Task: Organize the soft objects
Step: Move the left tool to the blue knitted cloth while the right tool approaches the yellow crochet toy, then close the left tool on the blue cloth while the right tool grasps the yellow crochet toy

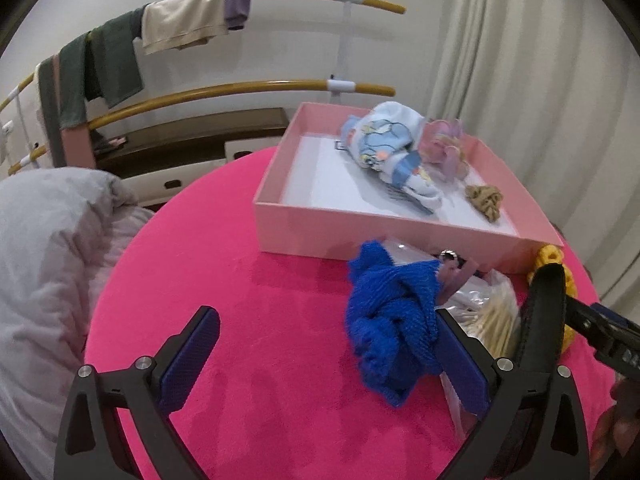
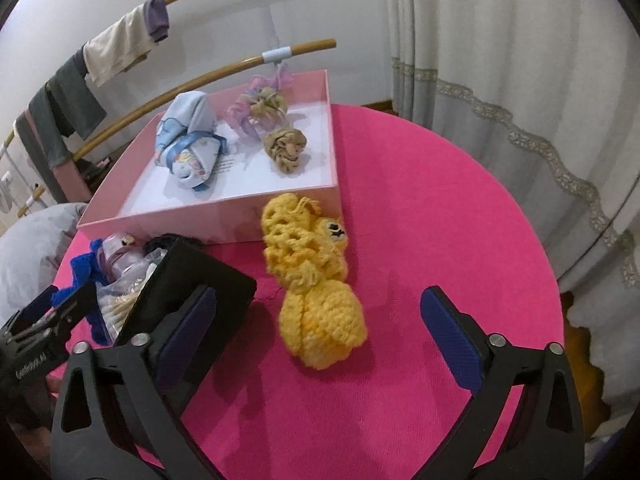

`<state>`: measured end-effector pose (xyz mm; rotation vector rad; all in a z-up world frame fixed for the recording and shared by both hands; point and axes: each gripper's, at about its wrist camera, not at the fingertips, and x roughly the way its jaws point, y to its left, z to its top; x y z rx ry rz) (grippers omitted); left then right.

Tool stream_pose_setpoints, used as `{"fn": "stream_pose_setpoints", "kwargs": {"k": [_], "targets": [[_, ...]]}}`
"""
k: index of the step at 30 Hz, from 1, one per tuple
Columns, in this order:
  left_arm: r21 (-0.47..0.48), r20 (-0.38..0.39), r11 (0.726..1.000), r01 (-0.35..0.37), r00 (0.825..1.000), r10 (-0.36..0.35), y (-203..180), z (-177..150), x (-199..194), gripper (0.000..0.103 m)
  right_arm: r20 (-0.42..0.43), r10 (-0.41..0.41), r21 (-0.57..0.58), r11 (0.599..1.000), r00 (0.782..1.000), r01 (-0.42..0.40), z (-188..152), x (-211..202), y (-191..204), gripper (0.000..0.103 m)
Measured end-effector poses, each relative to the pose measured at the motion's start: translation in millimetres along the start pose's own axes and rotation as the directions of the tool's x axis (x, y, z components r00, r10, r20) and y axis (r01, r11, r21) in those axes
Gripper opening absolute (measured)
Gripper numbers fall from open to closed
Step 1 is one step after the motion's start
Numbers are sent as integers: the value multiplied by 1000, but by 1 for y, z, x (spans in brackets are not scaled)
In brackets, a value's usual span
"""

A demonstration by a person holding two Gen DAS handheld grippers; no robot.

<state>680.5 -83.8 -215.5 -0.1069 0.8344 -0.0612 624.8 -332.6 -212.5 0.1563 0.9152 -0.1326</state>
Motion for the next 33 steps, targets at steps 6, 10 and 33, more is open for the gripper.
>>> {"fn": "stream_pose_setpoints", "kwargs": {"k": [6,10,33], "targets": [[-10,-51,998,65,997,-66,1,0,15,100,15,8,55,998,1000,-9,3,3,-15,78],[-18,-62,998,63,996,-64,4,0,23,98,-7,-4,38,999,1000,4,6,13,-16,78],[-23,-53,997,68,996,-69,7,-9,13,51,-32,-20,-56,998,999,18,8,36,6,36]]}}
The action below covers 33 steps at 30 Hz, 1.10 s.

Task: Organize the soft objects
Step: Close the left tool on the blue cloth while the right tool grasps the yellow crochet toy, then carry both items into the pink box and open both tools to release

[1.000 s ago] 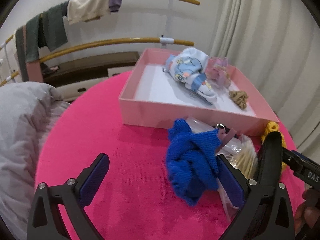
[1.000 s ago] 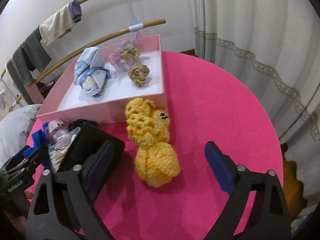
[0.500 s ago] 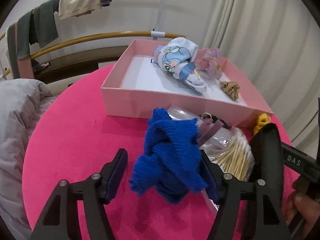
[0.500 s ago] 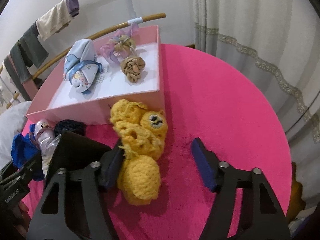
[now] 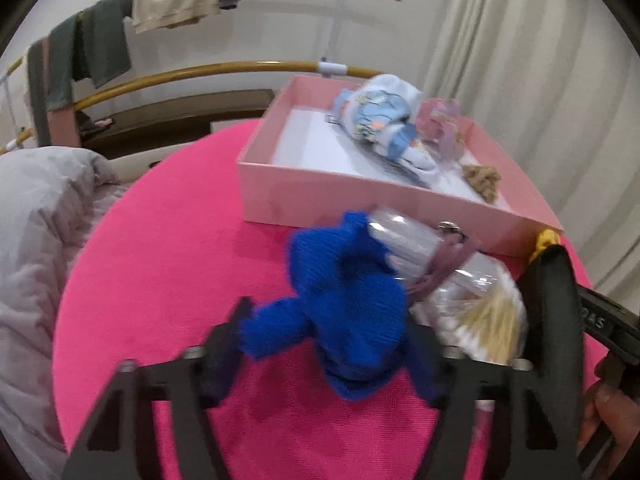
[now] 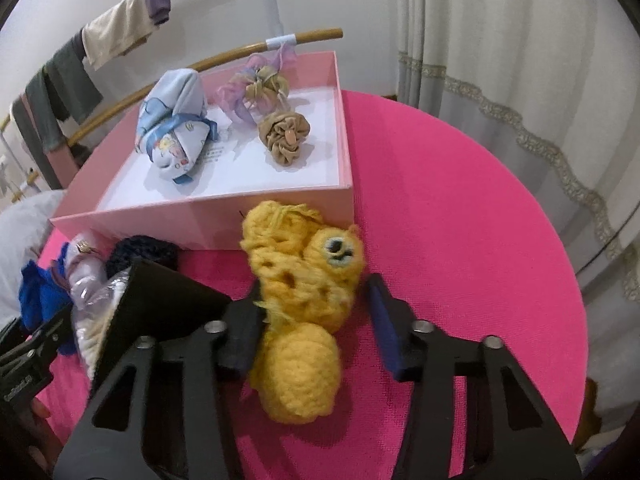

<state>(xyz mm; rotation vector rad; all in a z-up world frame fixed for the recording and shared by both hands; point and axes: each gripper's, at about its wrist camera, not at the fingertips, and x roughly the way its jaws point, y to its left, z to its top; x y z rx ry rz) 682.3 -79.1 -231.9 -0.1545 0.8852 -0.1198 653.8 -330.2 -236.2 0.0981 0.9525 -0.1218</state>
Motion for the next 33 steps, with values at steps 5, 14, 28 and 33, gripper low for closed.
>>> {"fn": "stream_pose_setpoints", "kwargs": {"k": [5,14,28,33], "targets": [[40,6,999,19,1000,-19,-5,-3,-9,34,14,18,29,999,1000,-18,-5,-10,-3,27],[4,12,1000,19,1000,-19,10,-3,-28,31,59,11,61,998,998,-14,-11,-45,-13,26],[50,86,997,-63,995,59,0,-15,-93,31,127,81,-9,997,989,-81,-23,-108,21,26],[58,113,995,-77,991,70,-4,-19,-119,31,143,118,-40,993,983,-113,-29,-125,38,26]]}}
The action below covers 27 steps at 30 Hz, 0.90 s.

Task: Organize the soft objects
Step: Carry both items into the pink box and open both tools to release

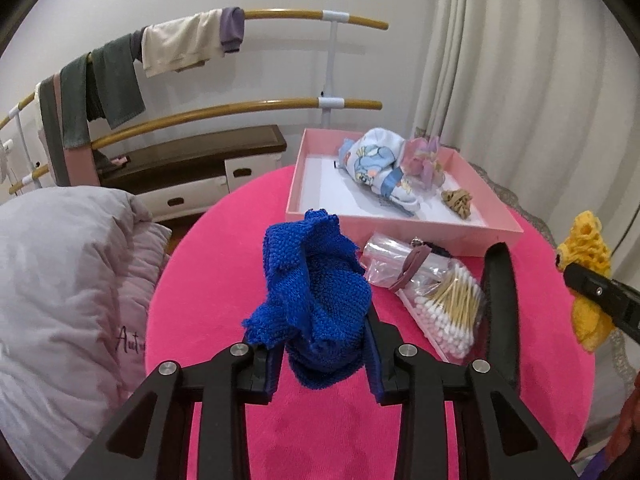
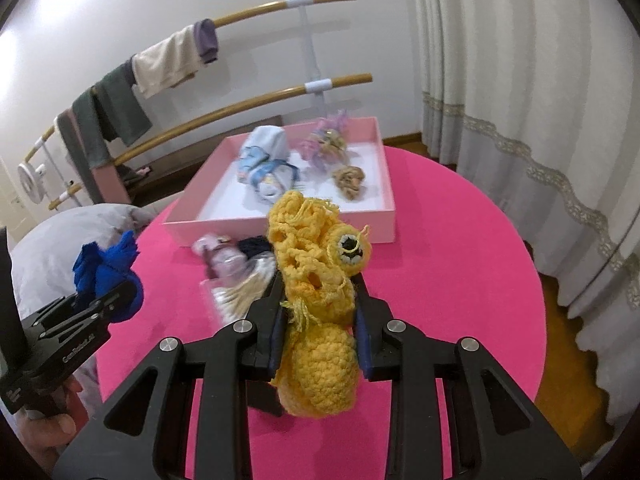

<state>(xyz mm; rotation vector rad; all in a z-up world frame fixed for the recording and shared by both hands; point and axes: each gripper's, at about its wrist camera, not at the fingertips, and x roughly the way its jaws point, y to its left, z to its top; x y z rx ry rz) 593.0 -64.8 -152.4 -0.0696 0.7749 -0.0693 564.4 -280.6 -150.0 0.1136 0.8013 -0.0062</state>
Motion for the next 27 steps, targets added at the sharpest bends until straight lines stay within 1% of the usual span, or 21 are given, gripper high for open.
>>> {"fn": "stream_pose_setpoints", "kwargs": {"k": [8,15,22,27], "targets": [[0,24,1000,-7,1000,7,3,-8,-39,31,23,45,-29,999,999,-44,-10,-23,23,26],[-3,47,1000,-15,999,15,3,-14,-68,31,49,73,-52,996,996,-71,-15,-43,34,26],[1,67,1000,-29,997,29,-1,-16,-87,31,66,101,-67,993,993,-97,-19,-57,39,26],[-3,80,1000,-29,996,29,0,-7,-90,31,73,134,-75,989,988,-129,-11,-60,43,26]]}}
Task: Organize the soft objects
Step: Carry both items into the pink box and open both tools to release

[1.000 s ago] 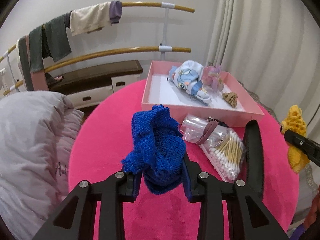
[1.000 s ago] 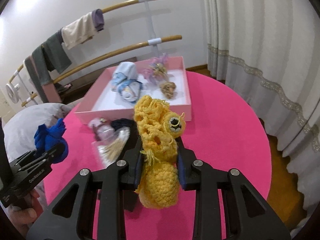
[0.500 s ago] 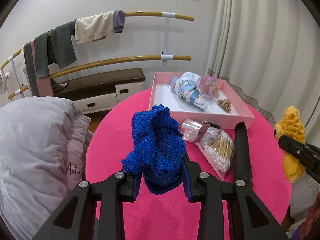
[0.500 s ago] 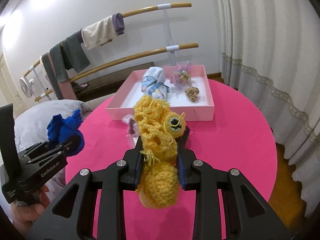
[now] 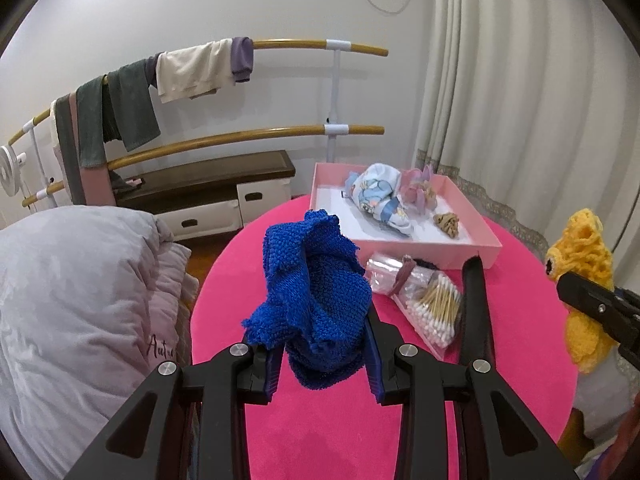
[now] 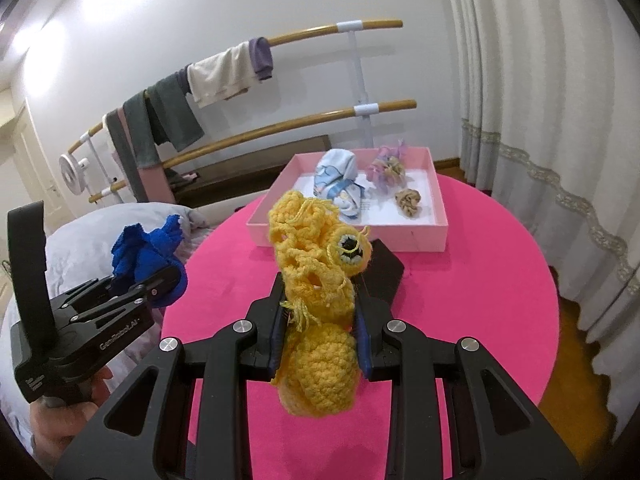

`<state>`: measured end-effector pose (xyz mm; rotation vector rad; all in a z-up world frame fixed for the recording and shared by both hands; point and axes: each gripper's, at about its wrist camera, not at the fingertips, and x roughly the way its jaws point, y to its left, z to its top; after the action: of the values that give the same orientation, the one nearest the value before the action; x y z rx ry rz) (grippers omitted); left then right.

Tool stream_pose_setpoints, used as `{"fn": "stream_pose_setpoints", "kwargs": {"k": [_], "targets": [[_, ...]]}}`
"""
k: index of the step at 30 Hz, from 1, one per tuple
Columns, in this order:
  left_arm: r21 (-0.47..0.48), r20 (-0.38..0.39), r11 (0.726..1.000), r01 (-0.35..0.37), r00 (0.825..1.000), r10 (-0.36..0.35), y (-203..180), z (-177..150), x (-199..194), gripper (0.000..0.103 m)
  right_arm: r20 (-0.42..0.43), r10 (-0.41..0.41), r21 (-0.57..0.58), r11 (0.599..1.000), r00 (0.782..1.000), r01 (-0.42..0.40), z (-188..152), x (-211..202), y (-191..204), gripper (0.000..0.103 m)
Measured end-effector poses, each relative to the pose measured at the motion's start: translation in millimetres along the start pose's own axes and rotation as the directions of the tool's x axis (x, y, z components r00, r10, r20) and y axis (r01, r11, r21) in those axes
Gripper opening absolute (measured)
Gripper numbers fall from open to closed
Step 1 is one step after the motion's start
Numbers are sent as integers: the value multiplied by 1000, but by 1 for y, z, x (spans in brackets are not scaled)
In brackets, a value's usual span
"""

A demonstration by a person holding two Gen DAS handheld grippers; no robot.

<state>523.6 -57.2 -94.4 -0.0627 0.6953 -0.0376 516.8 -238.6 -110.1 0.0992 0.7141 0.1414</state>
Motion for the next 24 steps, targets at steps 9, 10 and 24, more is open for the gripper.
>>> {"fn": "stream_pose_setpoints", "kwargs": {"k": [9,10,24], "targets": [[3,43,1000,25,999,-25,3,57,28,32,38,27,-18,999,999,-26,54,15,-9,27],[5,47,1000,27,999,-27,2,64,34,32,40,32,-19,999,999,-32,60,18,-9,27],[44,-15,996,72,997,-71,-8,159,164,32,-41,33,1,999,999,-33,145,113,-34,27]]}}
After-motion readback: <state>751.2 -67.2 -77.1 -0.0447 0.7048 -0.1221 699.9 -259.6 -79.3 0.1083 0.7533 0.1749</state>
